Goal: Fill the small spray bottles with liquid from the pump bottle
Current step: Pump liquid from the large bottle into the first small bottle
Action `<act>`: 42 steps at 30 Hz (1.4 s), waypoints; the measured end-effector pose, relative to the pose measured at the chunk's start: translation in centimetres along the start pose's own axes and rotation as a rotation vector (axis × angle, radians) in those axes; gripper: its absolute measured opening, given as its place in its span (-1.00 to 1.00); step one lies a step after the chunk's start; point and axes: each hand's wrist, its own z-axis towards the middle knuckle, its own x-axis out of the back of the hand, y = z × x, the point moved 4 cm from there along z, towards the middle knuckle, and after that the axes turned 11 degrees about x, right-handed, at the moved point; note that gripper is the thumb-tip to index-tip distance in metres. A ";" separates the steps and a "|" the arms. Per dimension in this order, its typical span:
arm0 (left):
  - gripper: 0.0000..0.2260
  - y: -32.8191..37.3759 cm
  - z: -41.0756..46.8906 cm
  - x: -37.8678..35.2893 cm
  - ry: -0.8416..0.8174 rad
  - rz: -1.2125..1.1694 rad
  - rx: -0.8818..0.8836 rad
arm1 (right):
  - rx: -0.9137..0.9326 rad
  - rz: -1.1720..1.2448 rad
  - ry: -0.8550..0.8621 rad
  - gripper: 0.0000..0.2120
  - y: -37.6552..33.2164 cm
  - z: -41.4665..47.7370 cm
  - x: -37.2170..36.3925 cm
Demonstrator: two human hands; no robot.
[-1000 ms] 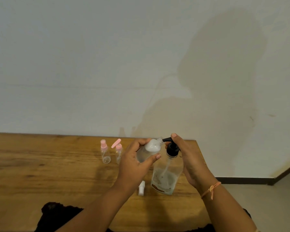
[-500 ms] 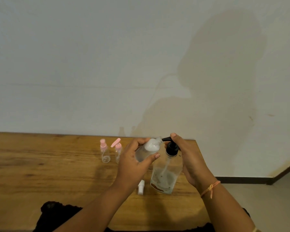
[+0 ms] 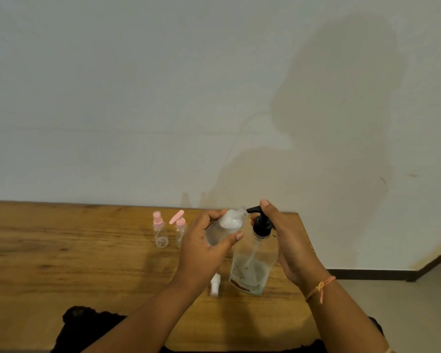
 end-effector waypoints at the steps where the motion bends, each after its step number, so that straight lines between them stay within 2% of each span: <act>1: -0.69 -0.1 0.0 0.0 -0.005 -0.003 0.000 | -0.002 0.005 0.006 -0.68 0.1 0.0 0.0; 5: -0.68 -0.2 -0.1 0.1 -0.010 -0.009 0.002 | 0.006 0.022 0.027 -0.72 0.1 0.0 0.1; 11: -0.69 0.0 -0.2 0.0 -0.008 -0.011 -0.007 | 0.043 0.026 -0.006 -0.38 0.0 -0.2 0.0; 14: -0.70 0.1 -0.2 0.0 -0.005 -0.007 -0.011 | 0.022 0.034 -0.019 -0.42 0.0 -0.1 0.0; 19: -0.68 -0.2 -0.1 0.0 -0.009 -0.009 -0.007 | 0.005 0.033 -0.017 -0.74 0.1 0.1 0.1; 21: -0.68 -0.2 -0.1 0.0 -0.013 0.001 -0.006 | 0.006 0.035 -0.016 -0.77 0.1 0.1 0.1; 23: -0.69 -0.1 -0.2 -0.1 -0.010 0.001 -0.010 | 0.009 0.026 -0.018 -0.73 0.1 0.0 0.0; 26: -0.71 0.1 -0.3 -0.1 -0.010 -0.004 -0.015 | 0.018 0.031 -0.008 -0.52 0.2 0.0 0.0; 28: -0.70 0.0 -0.3 -0.1 -0.008 0.009 -0.020 | 0.019 0.038 -0.010 -0.46 0.2 -0.1 -0.1; 31: -0.68 -0.1 -0.2 0.0 0.000 0.015 -0.021 | 0.018 0.040 -0.013 -0.50 0.3 0.1 -0.1; 36: -0.69 -0.3 -0.2 0.2 0.002 -0.002 -0.011 | 0.032 0.016 -0.006 -0.73 0.3 0.3 0.0; 39: -0.69 -0.2 -0.3 0.1 0.004 -0.009 -0.003 | 0.024 0.015 -0.010 -0.70 0.2 0.0 -0.1; 42: -0.70 -0.1 -0.3 0.0 0.003 -0.003 -0.015 | 0.023 0.017 -0.009 -0.49 0.3 -0.1 0.0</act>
